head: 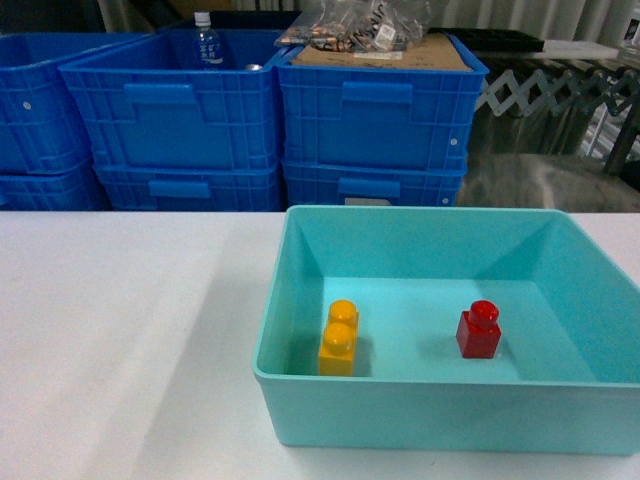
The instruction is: Pick red block from blue box to shelf
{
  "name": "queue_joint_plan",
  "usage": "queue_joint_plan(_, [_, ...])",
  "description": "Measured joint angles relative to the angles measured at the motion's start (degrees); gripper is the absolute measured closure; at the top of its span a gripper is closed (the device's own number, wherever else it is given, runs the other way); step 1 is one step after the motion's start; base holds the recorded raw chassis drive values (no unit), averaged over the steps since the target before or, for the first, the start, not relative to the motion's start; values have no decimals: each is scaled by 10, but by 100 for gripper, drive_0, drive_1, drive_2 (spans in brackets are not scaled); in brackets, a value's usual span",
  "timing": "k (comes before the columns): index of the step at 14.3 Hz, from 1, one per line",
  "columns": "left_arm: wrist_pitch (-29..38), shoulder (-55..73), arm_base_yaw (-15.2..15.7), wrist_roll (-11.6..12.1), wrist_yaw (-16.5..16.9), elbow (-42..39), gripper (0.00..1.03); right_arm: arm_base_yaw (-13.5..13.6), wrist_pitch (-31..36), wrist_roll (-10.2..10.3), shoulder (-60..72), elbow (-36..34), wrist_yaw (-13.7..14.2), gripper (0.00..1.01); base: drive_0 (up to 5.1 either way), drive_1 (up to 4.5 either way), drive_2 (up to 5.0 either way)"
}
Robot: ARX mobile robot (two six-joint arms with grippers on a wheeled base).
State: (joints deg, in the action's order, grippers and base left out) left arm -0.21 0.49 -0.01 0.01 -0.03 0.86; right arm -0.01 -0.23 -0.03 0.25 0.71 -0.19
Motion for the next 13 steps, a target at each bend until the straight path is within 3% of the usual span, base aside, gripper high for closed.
queue_joint_plan(13, [0,0,0,0,0,0,5,0,0,0,0,0,0,3,0,0,0])
